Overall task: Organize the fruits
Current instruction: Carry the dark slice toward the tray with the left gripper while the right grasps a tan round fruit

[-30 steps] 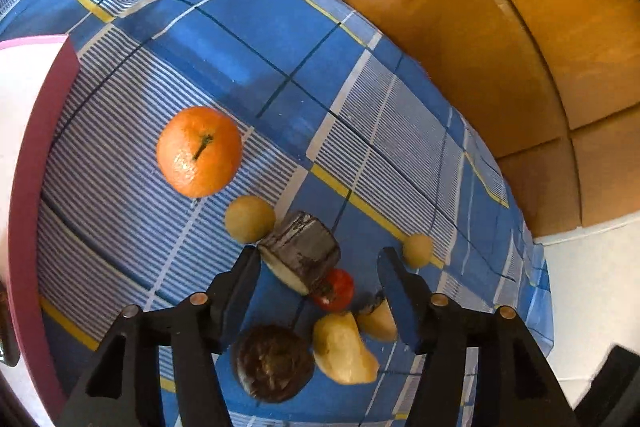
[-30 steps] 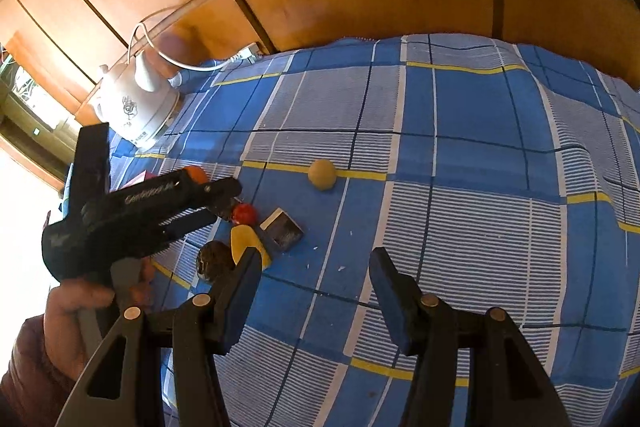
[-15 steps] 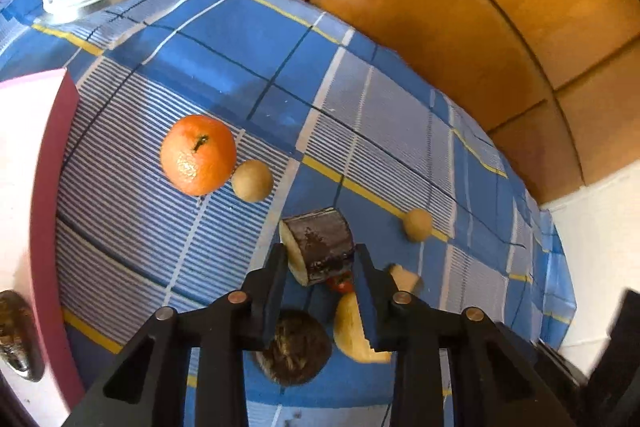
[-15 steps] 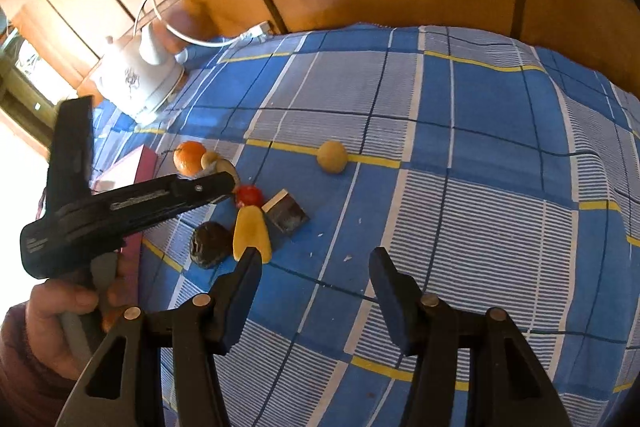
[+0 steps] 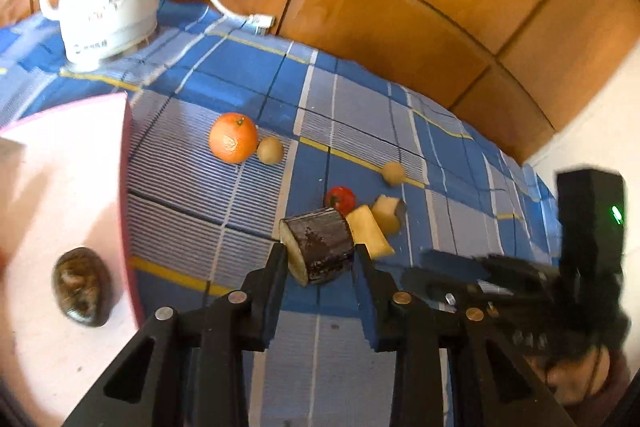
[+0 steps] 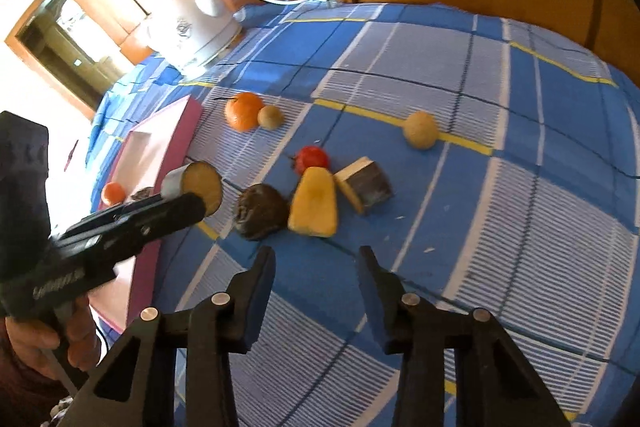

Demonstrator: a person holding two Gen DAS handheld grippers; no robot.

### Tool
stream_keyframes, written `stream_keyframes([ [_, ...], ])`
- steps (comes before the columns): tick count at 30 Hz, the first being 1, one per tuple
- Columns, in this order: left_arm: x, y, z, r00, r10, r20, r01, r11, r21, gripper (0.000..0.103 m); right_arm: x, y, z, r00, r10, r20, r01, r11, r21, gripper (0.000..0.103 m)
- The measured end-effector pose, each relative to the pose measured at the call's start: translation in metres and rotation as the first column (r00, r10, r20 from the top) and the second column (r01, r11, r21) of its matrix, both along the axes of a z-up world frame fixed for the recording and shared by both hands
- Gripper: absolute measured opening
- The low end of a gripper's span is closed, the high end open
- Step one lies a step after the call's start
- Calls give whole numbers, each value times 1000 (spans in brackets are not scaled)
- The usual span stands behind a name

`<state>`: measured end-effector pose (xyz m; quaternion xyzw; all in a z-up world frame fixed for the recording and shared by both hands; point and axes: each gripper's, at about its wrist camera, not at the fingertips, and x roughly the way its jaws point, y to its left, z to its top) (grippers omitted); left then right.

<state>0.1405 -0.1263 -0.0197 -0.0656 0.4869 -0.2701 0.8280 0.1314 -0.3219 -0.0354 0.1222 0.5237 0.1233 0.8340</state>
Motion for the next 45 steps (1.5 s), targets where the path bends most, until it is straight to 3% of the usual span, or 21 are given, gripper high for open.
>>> stream_keyframes([
  [4, -19, 8, 10, 998, -22, 52, 22, 1000, -7, 33, 1, -6, -2, 1000, -22, 0, 22, 997, 71, 42],
  [9, -40, 21, 16, 995, -34, 92, 35, 999, -9, 33, 2, -23, -1, 995, -101, 10, 100, 992, 80, 42],
  [17, -61, 43, 22, 992, -32, 123, 35, 999, -20, 33, 23, -45, 14, 967, -250, 51, 248, 968, 42, 42],
  [25, -68, 75, 23, 992, 26, 120, -22, 999, -38, 33, 75, -51, -7, 937, -350, -1, 350, 937, -27, 42],
  [28, -70, 85, 22, 992, 46, 118, -41, 998, -40, 33, 90, -49, -24, 934, -354, -45, 351, 934, -72, 42],
  [30, -72, 90, 21, 991, 55, 119, -51, 998, -37, 33, 94, -46, -26, 933, -360, -21, 354, 925, -138, 26],
  [35, -76, 99, 18, 990, 71, 119, -68, 997, -31, 33, 94, -45, -22, 949, -313, -29, 297, 925, -238, 26],
  [41, -75, 110, 14, 988, 99, 116, -97, 995, -23, 33, 59, -65, -20, 964, -261, -52, 226, 908, -352, 26],
  [45, -76, 113, 12, 988, 113, 109, -111, 994, -24, 33, 34, -81, -24, 971, -230, -58, 202, 929, -310, 26],
])
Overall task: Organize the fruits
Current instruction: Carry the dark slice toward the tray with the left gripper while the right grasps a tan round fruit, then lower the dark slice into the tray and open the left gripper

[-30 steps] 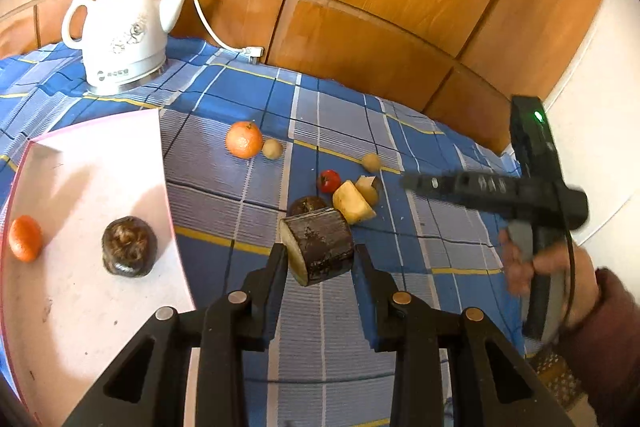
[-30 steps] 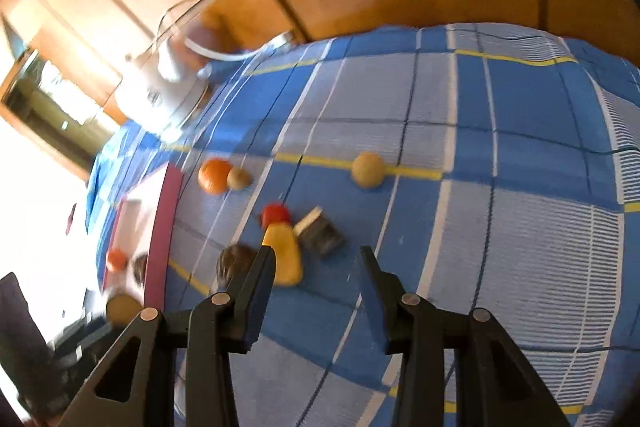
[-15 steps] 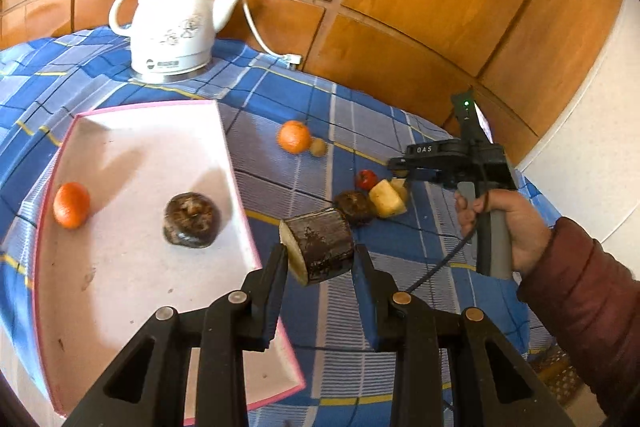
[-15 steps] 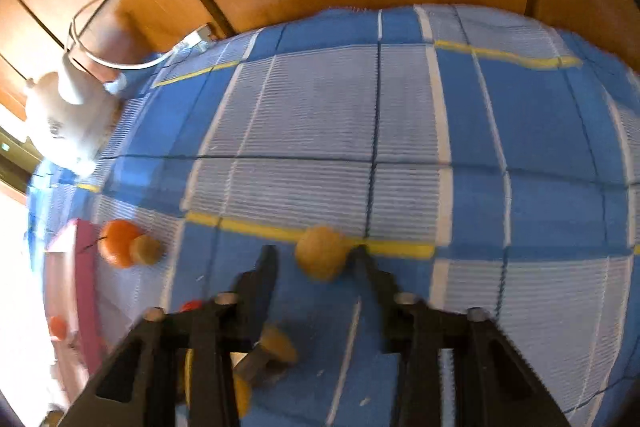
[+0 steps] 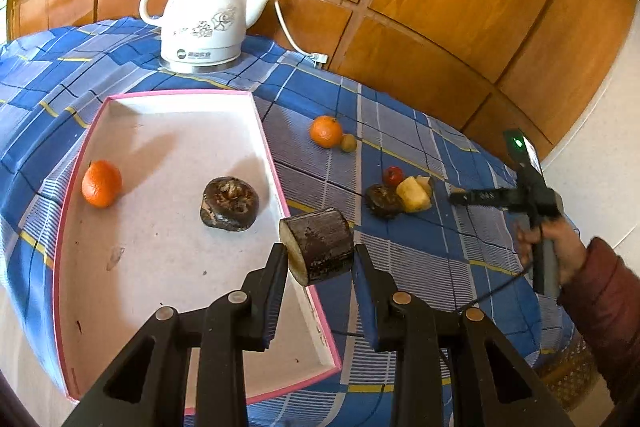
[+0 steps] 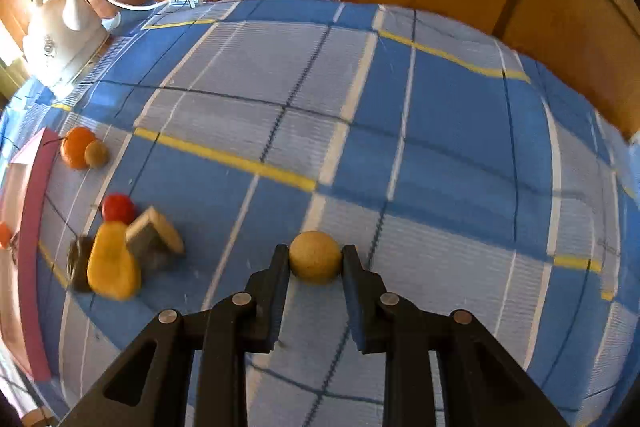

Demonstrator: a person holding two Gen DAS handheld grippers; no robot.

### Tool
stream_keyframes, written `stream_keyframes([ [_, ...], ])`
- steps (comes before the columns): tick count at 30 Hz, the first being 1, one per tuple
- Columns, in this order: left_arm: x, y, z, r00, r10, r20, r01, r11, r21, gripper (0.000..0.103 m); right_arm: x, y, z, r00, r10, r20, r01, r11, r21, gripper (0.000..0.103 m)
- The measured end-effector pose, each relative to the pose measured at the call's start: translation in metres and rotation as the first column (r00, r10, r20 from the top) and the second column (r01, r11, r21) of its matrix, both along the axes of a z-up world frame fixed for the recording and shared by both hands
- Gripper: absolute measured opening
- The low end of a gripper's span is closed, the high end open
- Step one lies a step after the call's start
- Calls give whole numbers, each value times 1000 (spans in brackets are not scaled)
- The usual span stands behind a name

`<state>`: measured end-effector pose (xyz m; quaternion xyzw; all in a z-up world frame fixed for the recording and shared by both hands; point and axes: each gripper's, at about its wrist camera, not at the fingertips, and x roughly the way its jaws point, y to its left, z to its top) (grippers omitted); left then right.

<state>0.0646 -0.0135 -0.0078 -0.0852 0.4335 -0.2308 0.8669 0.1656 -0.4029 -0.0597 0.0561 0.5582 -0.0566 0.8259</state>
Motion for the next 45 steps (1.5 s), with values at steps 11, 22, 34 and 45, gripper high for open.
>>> stream_keyframes([
  [11, -11, 9, -3, 999, 33, 7, -33, 999, 27, 33, -17, 3, 0, 996, 49, 70, -47, 998, -31, 29],
  [22, 20, 50, 4, 986, 164, 23, -165, 985, 48, 33, -12, 9, -1, 994, 95, 62, -91, 993, -70, 29],
  [34, 112, 74, -15, 965, 263, 13, -261, 952, 157, 33, -10, 15, -2, 992, 108, 66, -102, 990, -96, 29],
  [45, 112, 85, -14, 939, 340, 46, -343, 921, 185, 57, -9, 16, -2, 991, 111, 69, -104, 990, -97, 29],
])
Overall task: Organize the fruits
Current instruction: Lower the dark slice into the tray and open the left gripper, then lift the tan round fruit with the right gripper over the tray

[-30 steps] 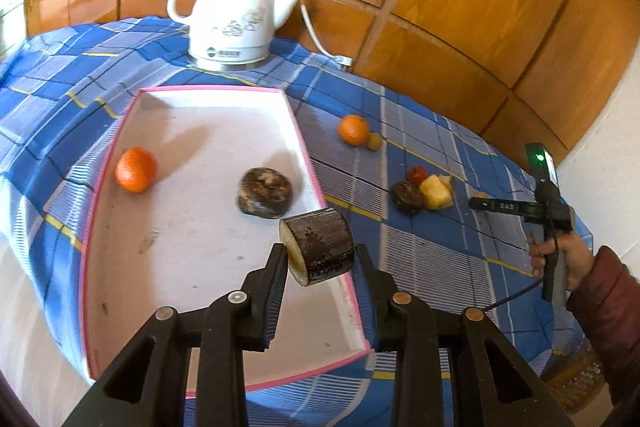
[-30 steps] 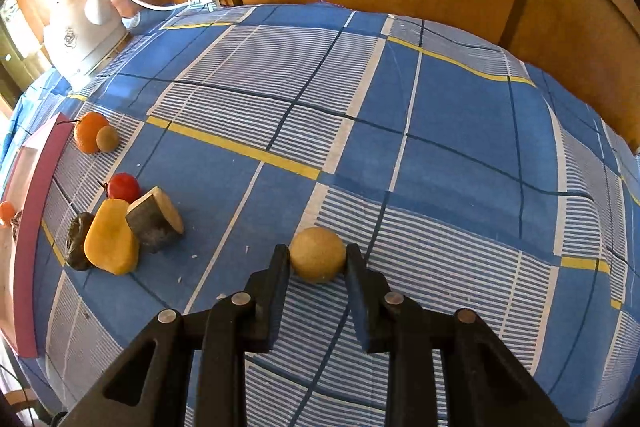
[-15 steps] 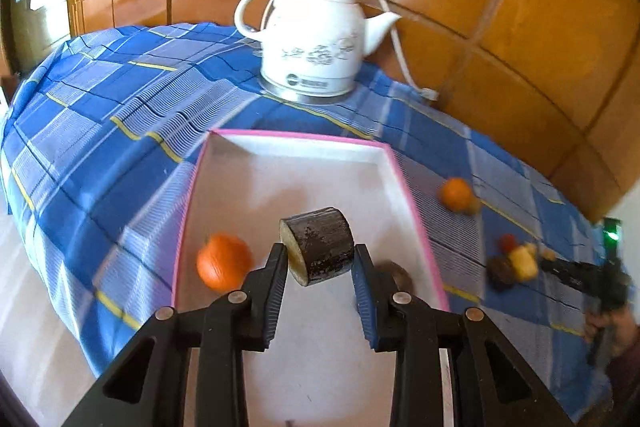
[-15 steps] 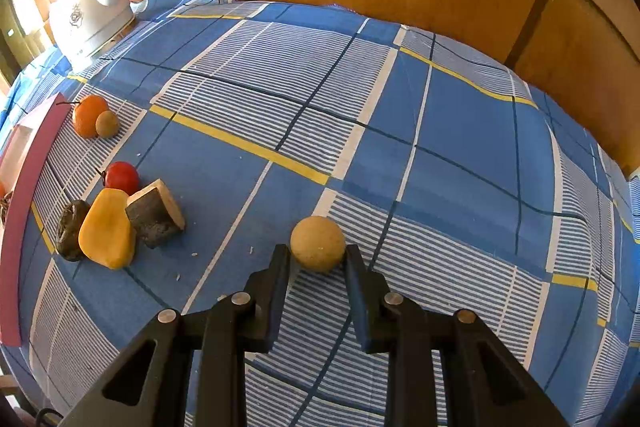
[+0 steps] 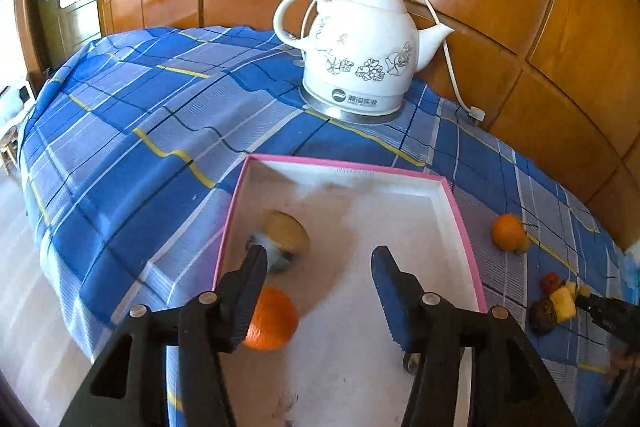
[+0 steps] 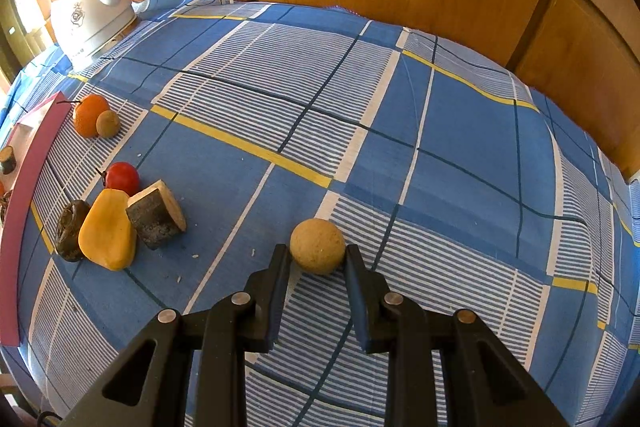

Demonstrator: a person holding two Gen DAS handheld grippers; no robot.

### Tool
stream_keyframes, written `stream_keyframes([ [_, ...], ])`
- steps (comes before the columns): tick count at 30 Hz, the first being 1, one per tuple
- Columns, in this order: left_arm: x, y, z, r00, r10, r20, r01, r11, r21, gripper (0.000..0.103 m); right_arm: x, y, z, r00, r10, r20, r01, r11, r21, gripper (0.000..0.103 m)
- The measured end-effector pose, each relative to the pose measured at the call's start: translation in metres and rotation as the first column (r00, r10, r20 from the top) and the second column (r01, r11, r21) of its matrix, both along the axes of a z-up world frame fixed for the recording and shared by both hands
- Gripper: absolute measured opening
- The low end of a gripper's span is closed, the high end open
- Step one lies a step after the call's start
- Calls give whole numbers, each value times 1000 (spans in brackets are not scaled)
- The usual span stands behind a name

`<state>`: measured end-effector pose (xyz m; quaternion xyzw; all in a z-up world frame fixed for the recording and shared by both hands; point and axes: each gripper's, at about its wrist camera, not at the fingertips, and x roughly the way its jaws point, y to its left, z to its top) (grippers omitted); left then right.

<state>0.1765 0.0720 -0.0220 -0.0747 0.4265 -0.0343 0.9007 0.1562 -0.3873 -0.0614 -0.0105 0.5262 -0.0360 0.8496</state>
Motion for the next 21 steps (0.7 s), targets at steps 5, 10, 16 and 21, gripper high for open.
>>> stream_keyframes([
  [5, -31, -3, 5, 999, 36, 29, -37, 999, 27, 65, 1, 1, 0, 1000, 0, 0, 0, 1000, -6, 29],
  [10, -67, -9, 16, 989, 89, 116, -98, 993, 69, 86, 2, 2, 0, 1000, 3, 2, -3, 1000, -16, 29],
  [16, -96, -15, 24, 981, 95, 166, -109, 991, 74, 102, 2, 3, 0, 1000, 2, 3, -2, 1000, -19, 29],
  [21, -110, -22, 23, 985, 76, 156, -90, 992, 85, 102, 1, 4, -1, 1000, 2, 5, -1, 1000, -22, 29],
])
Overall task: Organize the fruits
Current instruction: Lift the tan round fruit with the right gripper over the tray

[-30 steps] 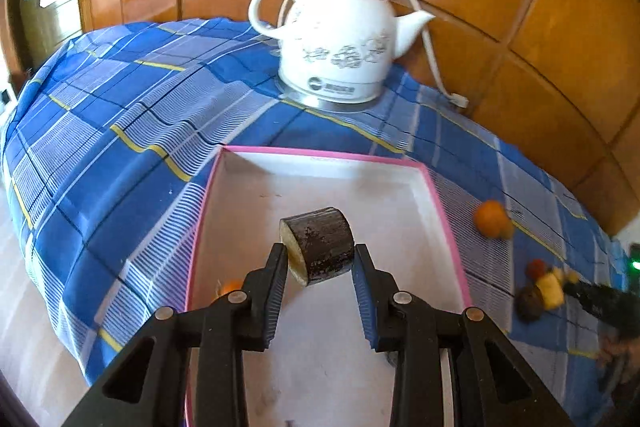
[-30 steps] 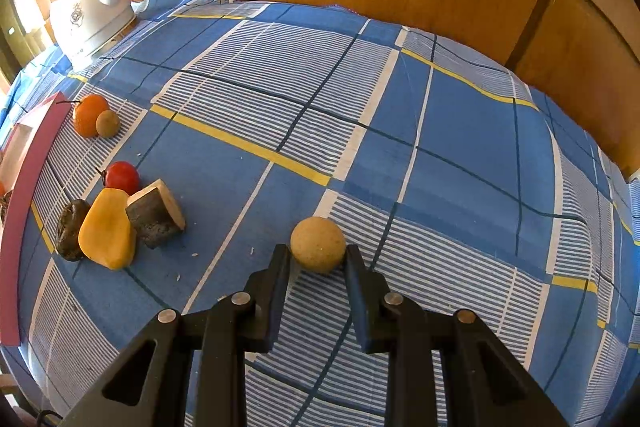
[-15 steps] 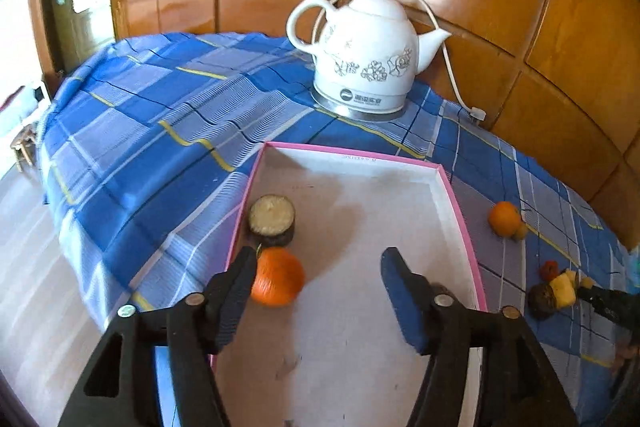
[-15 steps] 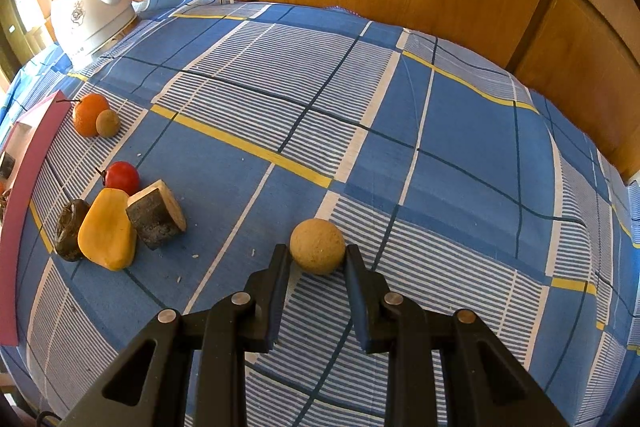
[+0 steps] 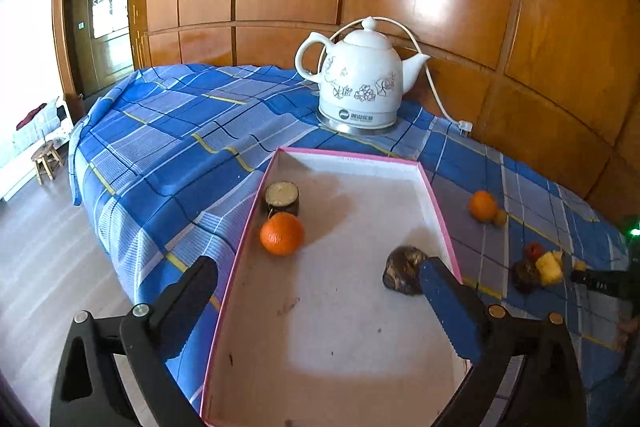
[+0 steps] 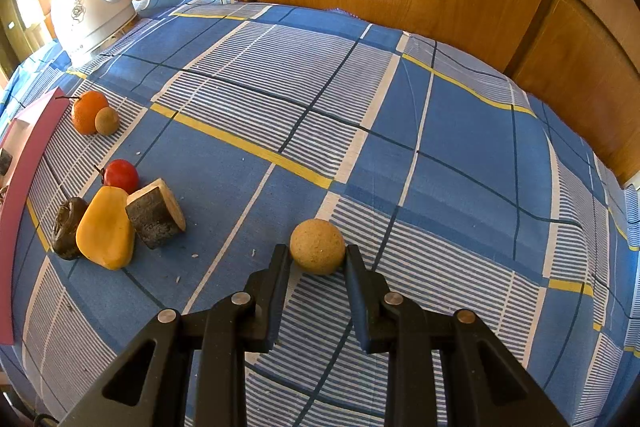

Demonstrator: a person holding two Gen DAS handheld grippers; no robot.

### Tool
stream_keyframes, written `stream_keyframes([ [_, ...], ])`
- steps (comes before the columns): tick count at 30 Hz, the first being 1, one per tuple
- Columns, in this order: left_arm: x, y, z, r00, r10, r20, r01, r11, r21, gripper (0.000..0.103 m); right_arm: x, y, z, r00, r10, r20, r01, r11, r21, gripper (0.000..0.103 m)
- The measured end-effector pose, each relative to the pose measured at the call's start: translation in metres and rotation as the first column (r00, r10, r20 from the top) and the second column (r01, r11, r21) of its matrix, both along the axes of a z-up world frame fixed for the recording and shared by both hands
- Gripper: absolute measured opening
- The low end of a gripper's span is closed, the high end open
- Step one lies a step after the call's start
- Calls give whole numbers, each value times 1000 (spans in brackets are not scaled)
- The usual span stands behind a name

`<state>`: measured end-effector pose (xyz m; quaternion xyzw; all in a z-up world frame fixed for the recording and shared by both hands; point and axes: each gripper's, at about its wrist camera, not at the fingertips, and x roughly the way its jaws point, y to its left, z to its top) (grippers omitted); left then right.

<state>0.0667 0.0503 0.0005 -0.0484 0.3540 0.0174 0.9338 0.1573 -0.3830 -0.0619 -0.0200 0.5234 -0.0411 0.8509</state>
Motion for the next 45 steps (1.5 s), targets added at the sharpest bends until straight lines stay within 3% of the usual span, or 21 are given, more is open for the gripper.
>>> stream_keyframes([
  [8, -14, -6, -5, 1000, 0, -11, 0, 999, 47, 102, -3, 1, 0, 1000, -2, 10, 2, 1000, -8, 29],
  [41, -18, 11, -11, 999, 19, -48, -18, 1000, 11, 102, -1, 1, 1, 1000, -21, 8, 21, 1000, 9, 27],
  [45, -17, 14, -10, 999, 20, -49, -20, 1000, 11, 102, -3, 2, 18, 997, -26, 73, 23, 999, 34, 27],
])
